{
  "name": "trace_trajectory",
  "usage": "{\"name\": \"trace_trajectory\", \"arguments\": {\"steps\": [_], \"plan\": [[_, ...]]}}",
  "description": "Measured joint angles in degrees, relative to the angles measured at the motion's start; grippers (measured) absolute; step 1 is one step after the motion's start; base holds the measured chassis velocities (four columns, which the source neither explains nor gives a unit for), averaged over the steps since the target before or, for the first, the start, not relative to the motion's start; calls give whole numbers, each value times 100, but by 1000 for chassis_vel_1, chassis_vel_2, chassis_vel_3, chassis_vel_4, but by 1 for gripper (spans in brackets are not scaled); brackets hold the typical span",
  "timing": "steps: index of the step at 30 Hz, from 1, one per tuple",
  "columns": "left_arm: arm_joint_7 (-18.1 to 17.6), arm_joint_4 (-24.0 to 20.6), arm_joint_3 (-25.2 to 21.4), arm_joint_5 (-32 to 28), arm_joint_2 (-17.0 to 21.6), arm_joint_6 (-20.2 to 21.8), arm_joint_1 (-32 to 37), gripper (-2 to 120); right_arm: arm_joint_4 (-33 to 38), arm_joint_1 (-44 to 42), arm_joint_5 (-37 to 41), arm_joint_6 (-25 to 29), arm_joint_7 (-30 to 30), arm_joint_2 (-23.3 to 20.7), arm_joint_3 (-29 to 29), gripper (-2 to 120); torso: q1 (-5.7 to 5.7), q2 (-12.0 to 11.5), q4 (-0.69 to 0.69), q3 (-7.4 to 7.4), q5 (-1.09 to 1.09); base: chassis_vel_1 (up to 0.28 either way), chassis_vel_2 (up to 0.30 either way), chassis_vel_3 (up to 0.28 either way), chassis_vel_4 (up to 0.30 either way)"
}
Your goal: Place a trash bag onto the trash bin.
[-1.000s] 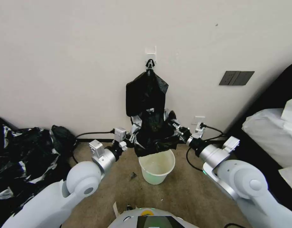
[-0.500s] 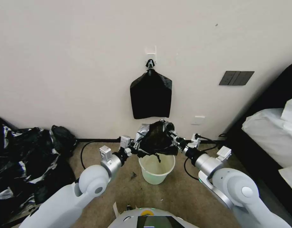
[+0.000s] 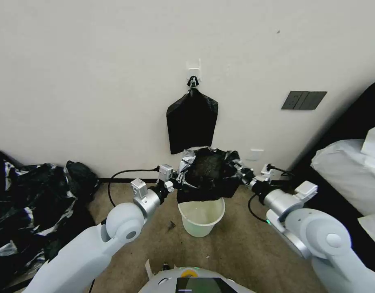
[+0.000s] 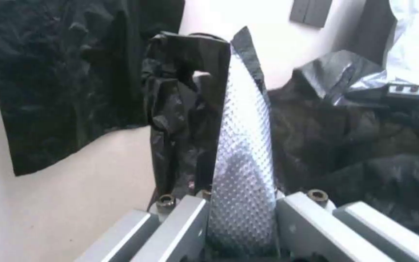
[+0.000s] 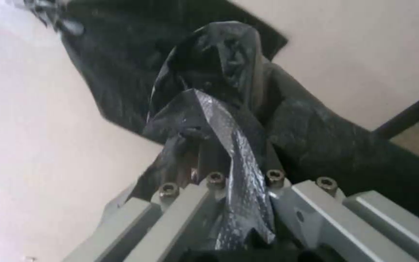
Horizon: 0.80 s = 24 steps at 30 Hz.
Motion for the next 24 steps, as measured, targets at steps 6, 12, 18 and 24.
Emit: {"name": "trace_trajectory", "arguments": {"steps": [6,12,18,24], "plan": [[70,55,8,12,-19,-61,26,0,-2,-41,64,-81,6,-12,97,0,0,0,1,0,0,0,0,0,0],[87,118,-12,27,3,-66,125,0,-2,-94,29,-184,8,120,-147,0,0,0,1,0,-1,0,0,0,0],[90,228,-56,210,-21,-106,491,0,-3,-180,-204,-300,-5,325,-458,0,0,0,0,0,-1,0,0,0,0],[128,247,-267,609,-79,-155,1114,0,-15,-209,-223,-326,-31,517,-639,0,0,0,1,0,-1,0,0,0,0]]}}
